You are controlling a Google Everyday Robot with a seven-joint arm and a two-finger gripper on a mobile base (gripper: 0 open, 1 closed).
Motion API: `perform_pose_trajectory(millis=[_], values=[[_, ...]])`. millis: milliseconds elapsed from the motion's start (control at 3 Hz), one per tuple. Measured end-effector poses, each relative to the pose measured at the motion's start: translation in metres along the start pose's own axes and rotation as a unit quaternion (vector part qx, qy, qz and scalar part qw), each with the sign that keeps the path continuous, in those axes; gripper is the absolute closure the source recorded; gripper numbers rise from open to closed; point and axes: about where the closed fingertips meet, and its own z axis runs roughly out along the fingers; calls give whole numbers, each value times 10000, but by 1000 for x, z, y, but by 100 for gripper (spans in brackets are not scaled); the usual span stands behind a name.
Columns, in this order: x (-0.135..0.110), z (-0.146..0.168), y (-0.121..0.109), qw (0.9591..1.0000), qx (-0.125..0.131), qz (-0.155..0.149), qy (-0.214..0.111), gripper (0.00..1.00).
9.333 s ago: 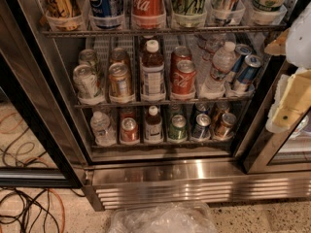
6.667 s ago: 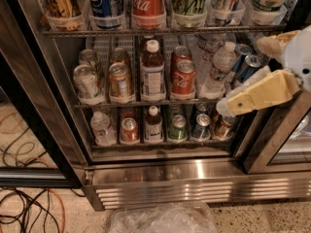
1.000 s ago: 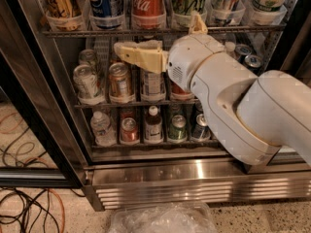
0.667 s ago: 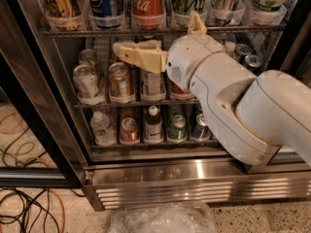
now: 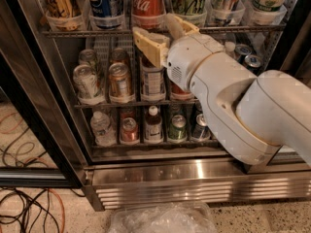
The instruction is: Pick coke can from top shelf of fridge
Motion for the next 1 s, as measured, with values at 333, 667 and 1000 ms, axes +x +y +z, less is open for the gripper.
perform_pose_trajectory(millis=[333,667,1000], values=[[0,0,0,10000,0,0,0,51],[0,0,0,10000,-1,0,0,28],[-1,6,-8,9999,-2,-54,-103,34]])
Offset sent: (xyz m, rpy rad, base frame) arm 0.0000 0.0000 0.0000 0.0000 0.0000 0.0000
